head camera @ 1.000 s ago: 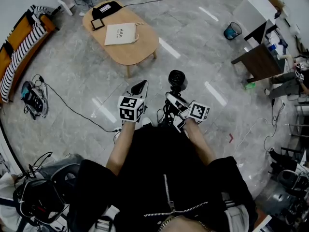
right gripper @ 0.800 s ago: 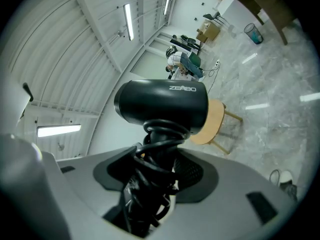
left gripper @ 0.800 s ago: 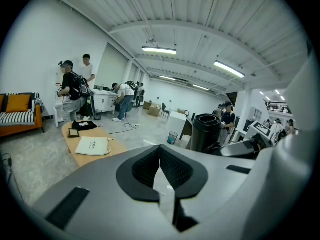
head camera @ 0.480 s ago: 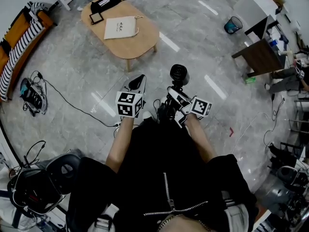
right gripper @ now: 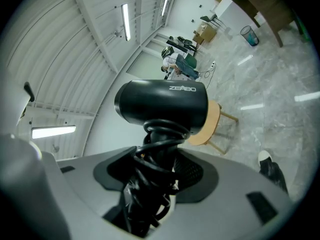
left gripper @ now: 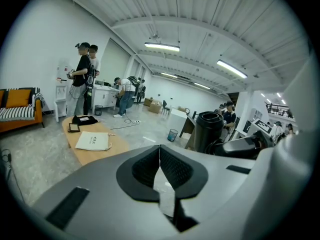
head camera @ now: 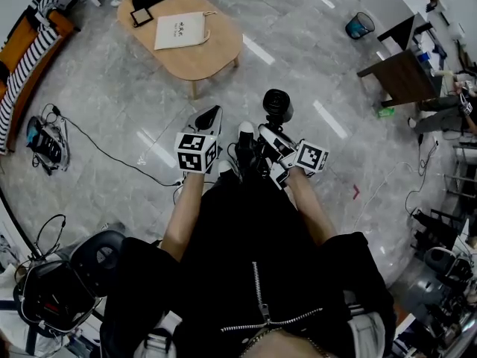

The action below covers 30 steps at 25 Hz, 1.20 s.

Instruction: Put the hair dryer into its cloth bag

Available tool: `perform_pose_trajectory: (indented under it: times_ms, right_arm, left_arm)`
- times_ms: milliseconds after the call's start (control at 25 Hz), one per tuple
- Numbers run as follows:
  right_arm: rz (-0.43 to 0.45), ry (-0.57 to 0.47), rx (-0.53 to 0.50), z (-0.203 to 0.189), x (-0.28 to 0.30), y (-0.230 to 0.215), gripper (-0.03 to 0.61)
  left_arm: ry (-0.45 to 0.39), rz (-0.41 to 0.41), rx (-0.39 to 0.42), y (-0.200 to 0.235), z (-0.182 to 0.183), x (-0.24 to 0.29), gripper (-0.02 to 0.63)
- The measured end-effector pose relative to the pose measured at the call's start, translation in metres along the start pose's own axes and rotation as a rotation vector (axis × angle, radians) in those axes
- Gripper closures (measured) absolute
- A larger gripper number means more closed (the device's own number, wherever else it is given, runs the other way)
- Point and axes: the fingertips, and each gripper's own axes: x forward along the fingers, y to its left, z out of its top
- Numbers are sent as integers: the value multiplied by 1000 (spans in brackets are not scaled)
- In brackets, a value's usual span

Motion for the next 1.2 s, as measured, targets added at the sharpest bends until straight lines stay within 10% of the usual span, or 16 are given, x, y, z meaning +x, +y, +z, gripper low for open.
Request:
perform_pose_trajectory:
  times_ms: [1200]
  right_arm:
    - [56,158,-16,127,130,-34,345]
  left_arm:
    - [46,92,-27,73,73,122,598]
